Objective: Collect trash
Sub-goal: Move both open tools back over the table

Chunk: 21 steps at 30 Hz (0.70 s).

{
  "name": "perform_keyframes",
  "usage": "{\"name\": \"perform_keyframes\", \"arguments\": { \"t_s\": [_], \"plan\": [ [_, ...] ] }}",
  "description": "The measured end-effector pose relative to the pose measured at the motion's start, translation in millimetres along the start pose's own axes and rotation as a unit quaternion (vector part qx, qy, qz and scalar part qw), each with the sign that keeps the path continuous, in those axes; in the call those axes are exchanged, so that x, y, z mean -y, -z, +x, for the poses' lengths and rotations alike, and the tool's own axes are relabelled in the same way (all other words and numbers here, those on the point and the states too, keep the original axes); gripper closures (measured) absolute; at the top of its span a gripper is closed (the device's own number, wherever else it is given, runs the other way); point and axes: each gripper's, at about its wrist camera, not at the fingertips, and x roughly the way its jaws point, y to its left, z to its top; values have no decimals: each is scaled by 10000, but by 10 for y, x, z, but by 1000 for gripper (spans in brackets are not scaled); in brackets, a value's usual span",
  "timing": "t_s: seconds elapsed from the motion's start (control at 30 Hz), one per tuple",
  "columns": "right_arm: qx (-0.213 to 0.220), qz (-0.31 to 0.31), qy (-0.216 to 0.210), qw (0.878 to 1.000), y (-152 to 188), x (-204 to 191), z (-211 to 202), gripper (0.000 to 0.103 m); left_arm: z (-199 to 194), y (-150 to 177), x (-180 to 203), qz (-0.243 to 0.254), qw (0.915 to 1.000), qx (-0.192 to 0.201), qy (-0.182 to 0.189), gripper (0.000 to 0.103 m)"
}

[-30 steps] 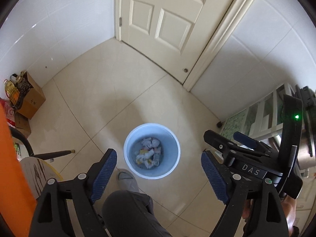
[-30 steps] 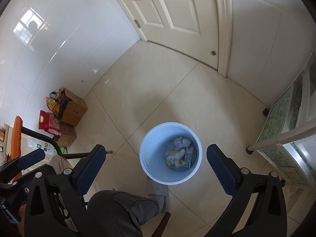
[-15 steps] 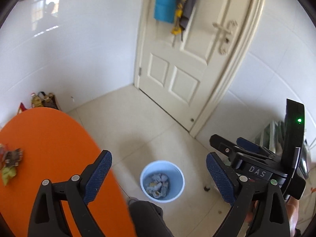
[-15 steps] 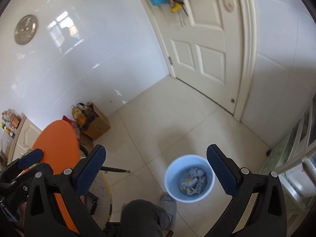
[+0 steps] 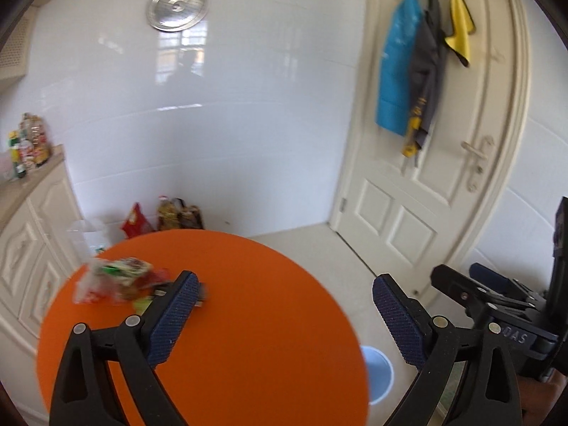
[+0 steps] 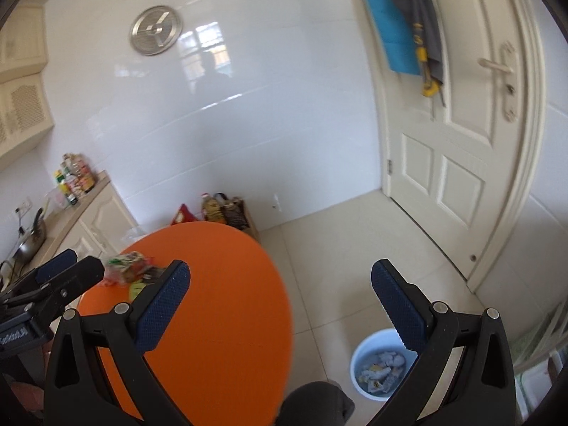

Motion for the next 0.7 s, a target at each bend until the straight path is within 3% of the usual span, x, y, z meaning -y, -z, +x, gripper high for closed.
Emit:
{"name": "perform_keyframes", "arguments": {
  "t_s": [0.3,0.7],
  "plan": [
    [255,-779,-674,9944,-106,-943,-34,0,-867,560,-132,-515,9916,468,-1088,2],
    [343,-1559,-1254,9792,13,-1905,-23,0,-1464,881,-275,-1042,9784,620,-1673,2]
  ]
}}
